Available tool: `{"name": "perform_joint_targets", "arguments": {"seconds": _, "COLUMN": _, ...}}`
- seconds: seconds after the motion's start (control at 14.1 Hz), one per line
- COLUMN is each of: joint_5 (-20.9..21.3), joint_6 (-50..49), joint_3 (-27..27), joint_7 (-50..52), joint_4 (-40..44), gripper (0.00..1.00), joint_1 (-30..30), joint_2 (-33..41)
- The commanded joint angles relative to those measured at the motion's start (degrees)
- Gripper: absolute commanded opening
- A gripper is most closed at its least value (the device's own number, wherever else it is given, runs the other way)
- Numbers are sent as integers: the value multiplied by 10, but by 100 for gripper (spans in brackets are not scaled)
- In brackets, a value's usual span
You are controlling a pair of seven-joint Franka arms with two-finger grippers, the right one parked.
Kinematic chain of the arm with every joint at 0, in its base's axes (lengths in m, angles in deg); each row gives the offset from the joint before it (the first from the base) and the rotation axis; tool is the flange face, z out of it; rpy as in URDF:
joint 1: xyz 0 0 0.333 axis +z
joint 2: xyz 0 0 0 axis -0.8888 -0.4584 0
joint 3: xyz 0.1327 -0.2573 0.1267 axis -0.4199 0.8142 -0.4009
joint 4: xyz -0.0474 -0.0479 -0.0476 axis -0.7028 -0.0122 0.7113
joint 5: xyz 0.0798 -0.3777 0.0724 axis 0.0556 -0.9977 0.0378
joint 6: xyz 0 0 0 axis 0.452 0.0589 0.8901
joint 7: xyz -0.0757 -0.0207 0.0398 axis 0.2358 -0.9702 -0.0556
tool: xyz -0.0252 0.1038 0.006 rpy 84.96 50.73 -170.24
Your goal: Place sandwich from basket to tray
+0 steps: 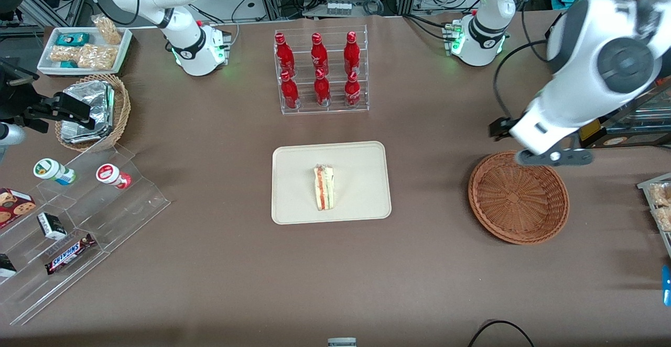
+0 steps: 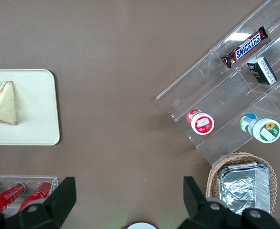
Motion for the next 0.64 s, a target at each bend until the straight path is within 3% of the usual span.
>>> {"name": "perform_joint_targets", "arguments": {"seconds": 0.0, "joint_5": -10, "joint_6": -3, "joint_3": -48, "joint_7": -70, "joint_4": -17, "gripper": 100, "joint_1": 6, "joint_2": 51}}
{"name": "perform_joint_targets", "arguments": {"seconds": 0.14, "joint_5": -10, "joint_6": 0, "joint_3": -78, "joint_7": -78, "joint_4": -1, "gripper": 100, "joint_1": 4, "joint_2": 56}}
{"name": "perform_joint_targets", "arguments": {"seconds": 0.57, "joint_5": -10, "joint_6": 4, "joint_3": -91, "joint_7": -72, "joint_4": 16, "gripper": 100, "joint_1": 1, "joint_2": 58}}
